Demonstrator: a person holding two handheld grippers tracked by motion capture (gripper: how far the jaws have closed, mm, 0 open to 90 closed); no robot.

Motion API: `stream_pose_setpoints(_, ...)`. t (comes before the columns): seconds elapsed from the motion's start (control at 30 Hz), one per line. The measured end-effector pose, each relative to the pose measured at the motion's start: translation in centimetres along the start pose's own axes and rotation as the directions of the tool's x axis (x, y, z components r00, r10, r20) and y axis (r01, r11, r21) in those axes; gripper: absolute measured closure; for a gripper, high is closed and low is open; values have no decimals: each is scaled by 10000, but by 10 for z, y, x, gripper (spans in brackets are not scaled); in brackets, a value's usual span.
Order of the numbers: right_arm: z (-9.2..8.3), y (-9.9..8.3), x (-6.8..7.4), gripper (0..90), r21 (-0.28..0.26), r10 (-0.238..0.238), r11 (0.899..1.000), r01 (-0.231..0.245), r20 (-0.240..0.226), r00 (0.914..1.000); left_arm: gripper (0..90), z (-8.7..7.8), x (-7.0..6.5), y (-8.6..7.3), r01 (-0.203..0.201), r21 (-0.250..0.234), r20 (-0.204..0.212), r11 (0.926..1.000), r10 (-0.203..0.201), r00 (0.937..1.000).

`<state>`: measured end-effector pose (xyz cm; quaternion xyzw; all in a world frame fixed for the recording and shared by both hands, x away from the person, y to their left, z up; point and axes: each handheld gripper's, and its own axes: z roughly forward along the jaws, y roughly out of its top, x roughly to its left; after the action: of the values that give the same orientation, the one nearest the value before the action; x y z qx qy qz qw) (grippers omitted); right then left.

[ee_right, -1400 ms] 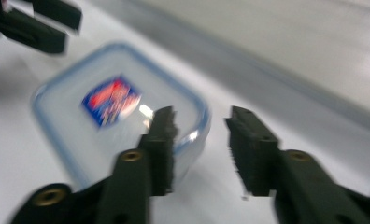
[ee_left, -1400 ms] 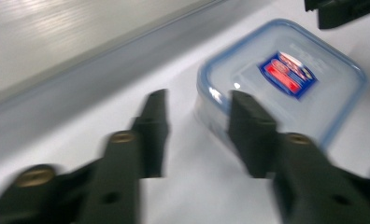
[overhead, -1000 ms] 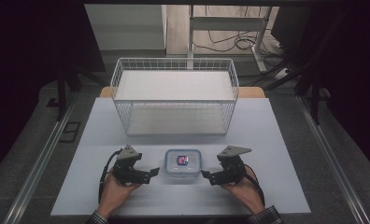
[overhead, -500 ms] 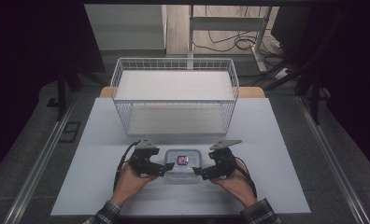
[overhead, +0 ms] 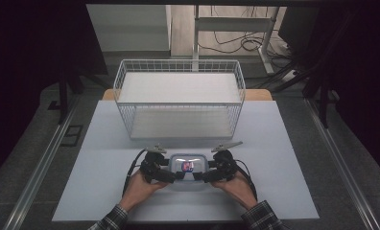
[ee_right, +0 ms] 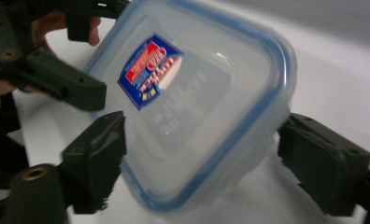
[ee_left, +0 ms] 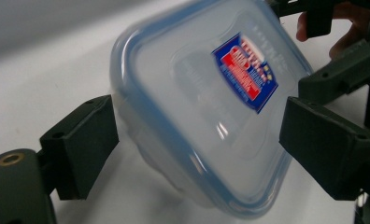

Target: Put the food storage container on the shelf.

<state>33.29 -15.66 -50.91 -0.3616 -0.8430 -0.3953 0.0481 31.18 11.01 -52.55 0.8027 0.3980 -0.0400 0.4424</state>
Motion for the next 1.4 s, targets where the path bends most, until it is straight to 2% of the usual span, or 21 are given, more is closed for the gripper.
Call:
stream_pose_setpoints(0.07, -1, -1, 0, 195, 17, -49, 10000, 49, -28, 10000, 128, -2, 0, -1, 15, -9, 9, 10000, -15, 10000)
stream_pose_setpoints(0.13, -7, -7, 2, 264, 5, -71, 10000, 71, -98, 9999, 177, -6, -3, -3, -2, -4, -33, 10000, 2, 10000)
stream_pose_setpoints(0.23, -13, -10, 6, 337, -45, -354, 9994, 355, 62, 9994, 281, -13, -4, -8, -23, -91, 29, 10000, 23, 10000)
stream_pose_setpoints(0.27, -13, -10, 6, 337, -45, -354, 9994, 355, 62, 9994, 325, -13, -4, -8, -23, -91, 29, 10000, 23, 10000)
stream_pose_setpoints(0.33, -18, -11, 6, 405, -156, -414, 9990, 415, 87, 9991, 372, -19, -5, -11, -161, -193, 73, 9997, 162, 9998)
stream_pose_setpoints(0.37, -22, -14, 4, 462, -263, -381, 9989, 377, -129, 9992, 436, -23, -3, -14, -47, -388, 261, 9992, 57, 9996)
stream_pose_setpoints(0.4, -24, -14, 3, 482, -290, -368, 9989, 361, -242, 9990, 456, -23, -3, -14, -47, -388, 261, 9992, 57, 9996)
stream_pose_setpoints(0.43, -26, -15, 2, 507, -280, -360, 9990, 351, -333, 9988, 476, -25, 0, -17, 119, -668, 560, 9977, -82, 9984)
stream_pose_setpoints(0.5, -28, -16, 0, 529, -324, -264, 9992, 247, -522, 9983, 502, -27, 1, -20, 248, -812, 739, 9964, -188, 9971)
stream_pose_setpoints(0.73, -30, -18, -2, 547, -499, 136, 9986, -178, -824, 9965, 530, -30, 0, -26, 299, -955, 847, 9950, -218, 9962)
stream_pose_setpoints(0.8, -29, -20, -3, 546, -634, 223, 9976, -281, -898, 9957, 544, -30, 1, -27, 406, -988, 965, 9943, -310, 9948)
stream_pose_setpoints(0.83, -29, -20, -5, 546, -722, 302, 9967, -370, -933, 9952, 553, -31, 4, -27, 569, -968, 1217, 9937, -449, 9916)
stream_pose_setpoints(0.87, -29, -20, -5, 561, -753, 346, 9963, -414, -891, 9954, 558, -31, 6, -28, 672, -985, 1336, 9929, -537, 9896)
stream_pose_setpoints(0.9, -32, -21, -5, 666, -854, 311, 9956, -375, -746, 9967, 564, -32, 9, -30, 906, -1011, 1427, 9907, -756, 9869)
stream_pose_setpoints(0.93, -32, -21, -5, 666, -854, 311, 9956, -375, -746, 9967, 571, -32, 9, -30, 906, -1011, 1427, 9907, -756, 9869)
stream_pose_setpoints(0.97, -35, -21, -6, 688, -1146, 297, 9927, -382, -749, 9968, 571, -31, 10, -31, 953, -1072, 1541, 9897, -781, 9850)
stream_pose_setpoints(1.03, -33, -20, -6, 648, -871, 247, 9957, -316, -785, 9966, 571, -31, 7, -28, 836, -1061, 1339, 9908, -691, 9886)
stream_pose_setpoints(1.1, -32, -19, -4, 638, -815, 56, 9966, -105, -601, 9982, 572, -31, 8, -29, 886, -1081, 1382, 9902, -733, 9877)
stream_pose_setpoints(1.17, -32, -19, -6, 623, -875, 75, 9961, -138, -718, 9974, 574, -31, 8, -29, 716, -1060, 1417, 9918, -562, 9883)
stream_pose_setpoints(1.23, -30, -19, -9, 529, -919, 83, 9956, -156, -789, 9968, 574, -31, 9, -29, 611, -1036, 1446, 9927, -457, 9884)
stream_pose_setpoints(1.4, -27, -19, -16, 557, -1122, 201, 9931, -349, -1310, 9912, 579, -31, 14, -29, 708, -1075, 1740, 9917, -514, 9834)
